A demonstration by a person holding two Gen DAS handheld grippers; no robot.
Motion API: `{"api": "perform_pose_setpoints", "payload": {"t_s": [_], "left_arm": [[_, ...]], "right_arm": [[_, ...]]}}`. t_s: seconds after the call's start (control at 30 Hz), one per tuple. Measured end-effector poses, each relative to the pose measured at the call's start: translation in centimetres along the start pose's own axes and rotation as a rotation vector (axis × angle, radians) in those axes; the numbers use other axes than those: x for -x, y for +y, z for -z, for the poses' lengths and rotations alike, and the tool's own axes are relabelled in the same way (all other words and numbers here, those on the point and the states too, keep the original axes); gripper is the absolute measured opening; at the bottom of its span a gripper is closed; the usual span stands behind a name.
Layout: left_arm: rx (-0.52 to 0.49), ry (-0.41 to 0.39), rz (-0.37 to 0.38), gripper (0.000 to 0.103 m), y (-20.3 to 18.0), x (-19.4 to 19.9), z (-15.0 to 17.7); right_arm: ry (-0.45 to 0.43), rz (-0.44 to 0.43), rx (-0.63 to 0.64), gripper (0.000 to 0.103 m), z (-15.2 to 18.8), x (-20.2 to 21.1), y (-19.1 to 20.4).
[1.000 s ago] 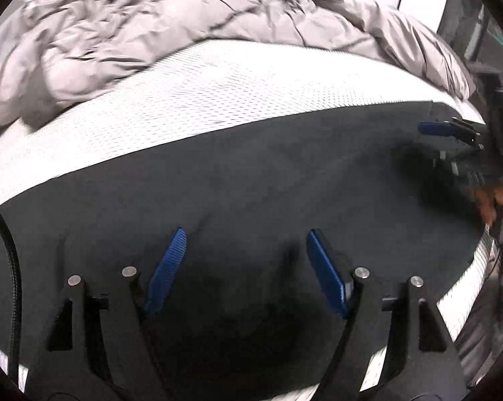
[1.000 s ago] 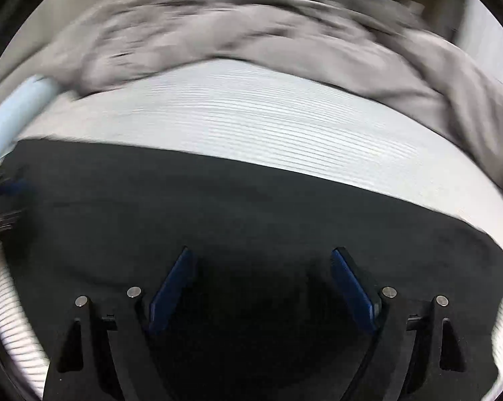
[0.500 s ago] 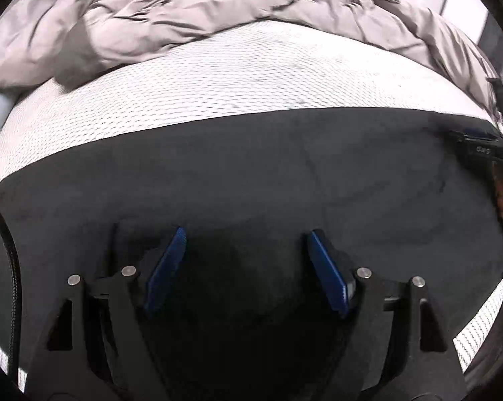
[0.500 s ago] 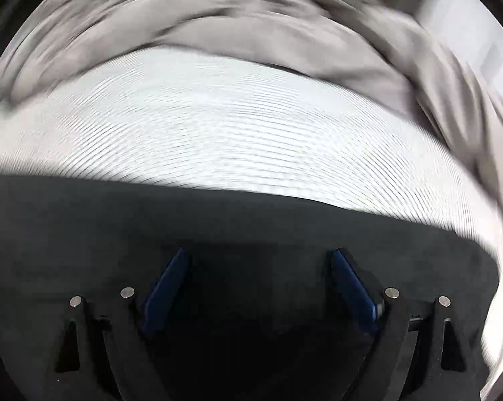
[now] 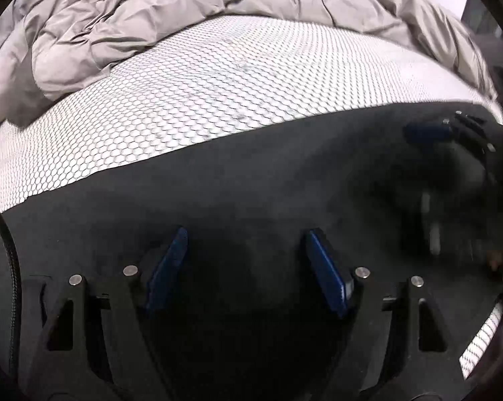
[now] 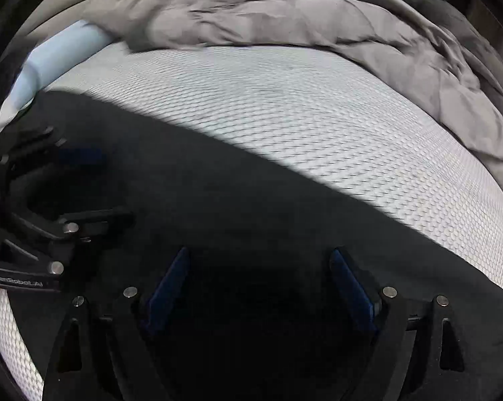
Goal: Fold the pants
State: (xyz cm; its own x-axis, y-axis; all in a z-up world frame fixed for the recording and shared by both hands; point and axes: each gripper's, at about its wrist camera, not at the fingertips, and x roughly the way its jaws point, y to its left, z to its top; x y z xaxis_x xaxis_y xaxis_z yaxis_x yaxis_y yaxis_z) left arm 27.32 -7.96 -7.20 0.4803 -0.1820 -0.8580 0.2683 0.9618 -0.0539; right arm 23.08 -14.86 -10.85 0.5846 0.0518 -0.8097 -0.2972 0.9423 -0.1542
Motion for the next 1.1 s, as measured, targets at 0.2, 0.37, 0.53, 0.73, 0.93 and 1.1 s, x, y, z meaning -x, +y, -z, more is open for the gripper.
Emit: {"api": "perform_pose_setpoints", "payload": {"t_s": [0.2, 0.37, 0.53, 0.73, 0.93, 1.1], "left_arm": [[0.149, -0.017, -0.03, 0.07, 3.5, 1.6, 0.3], [0.146, -0.11, 0.109, 0.069, 0.9, 1.9, -1.7], [0.102, -0.021, 0.044, 0.069, -2.0, -2.4, -2.5], [0.243, -0.035, -0.154, 0.063, 3.4, -1.5, -1.9], [0.258, -0.058, -0.102, 0.051, 4.5, -0.7, -1.1], [0.211, -0.16, -0.009, 0.051, 5.3, 3.4, -0.6]], "right_arm": [[-0.004, 0.196, -0.286, 0.08, 1.0, 0.5, -9.0], [-0.076, -0.041, -0.208, 0.066, -0.5, 1.6, -5.3], [-0.021, -0.026, -0.106, 0.058, -1.0, -0.8, -2.7], [0.014, 0.187, -0.194, 0.064, 1.6, 0.0, -8.4], [0.01, 0.204, -0.205, 0.065, 3.8, 1.3, -9.8], [0.005, 0.183, -0.174, 0.065, 3.6, 1.6, -9.0]]}}
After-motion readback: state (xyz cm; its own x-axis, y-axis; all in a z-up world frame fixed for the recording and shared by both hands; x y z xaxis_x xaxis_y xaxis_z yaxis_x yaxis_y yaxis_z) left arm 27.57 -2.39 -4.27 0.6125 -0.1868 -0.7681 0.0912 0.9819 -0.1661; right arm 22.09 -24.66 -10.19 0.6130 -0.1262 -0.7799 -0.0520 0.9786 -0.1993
